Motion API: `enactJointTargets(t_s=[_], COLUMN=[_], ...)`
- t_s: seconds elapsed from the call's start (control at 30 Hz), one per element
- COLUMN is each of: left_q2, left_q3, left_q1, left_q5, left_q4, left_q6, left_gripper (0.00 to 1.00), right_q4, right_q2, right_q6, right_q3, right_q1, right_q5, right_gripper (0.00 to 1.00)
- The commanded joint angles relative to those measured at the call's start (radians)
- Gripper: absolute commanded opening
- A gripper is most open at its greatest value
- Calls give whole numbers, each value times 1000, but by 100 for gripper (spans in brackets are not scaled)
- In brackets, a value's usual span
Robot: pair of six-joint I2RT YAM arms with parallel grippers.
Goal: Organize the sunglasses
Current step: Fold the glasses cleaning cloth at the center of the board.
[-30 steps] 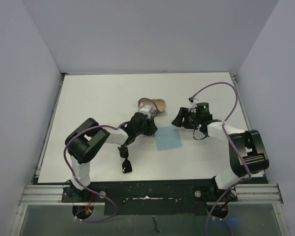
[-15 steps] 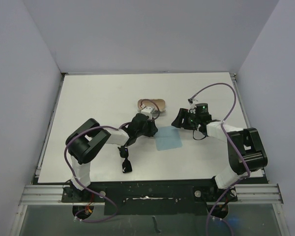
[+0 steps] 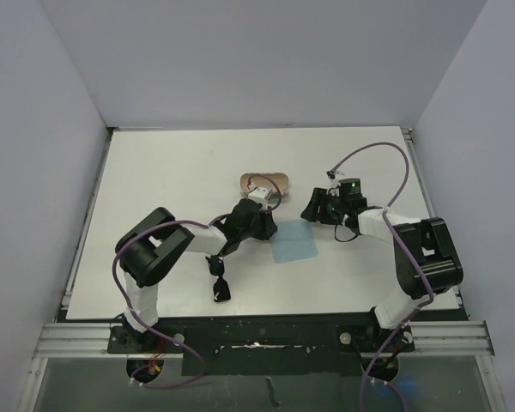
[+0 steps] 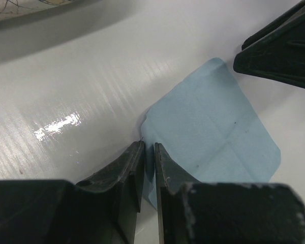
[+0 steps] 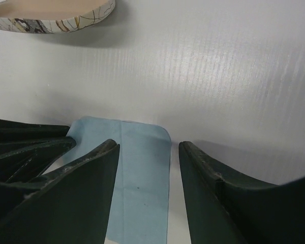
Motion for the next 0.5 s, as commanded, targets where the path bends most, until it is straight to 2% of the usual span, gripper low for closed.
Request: enactJointTargets(t_s=[0.0,0.47], left_q2=[16,7], left_q3=[24,12], left_q1=[-8,-7], left_q5=[14,12], left_q4=[-73,-67], left_q6=[17,19], left_gripper=[15,14], right_q4=[7,-12], right_q2=[21,95], right_q6=[-40,-51], right_q3=[61,97], right_q1=[26,71], right_q5=[72,111], right_gripper=[51,47])
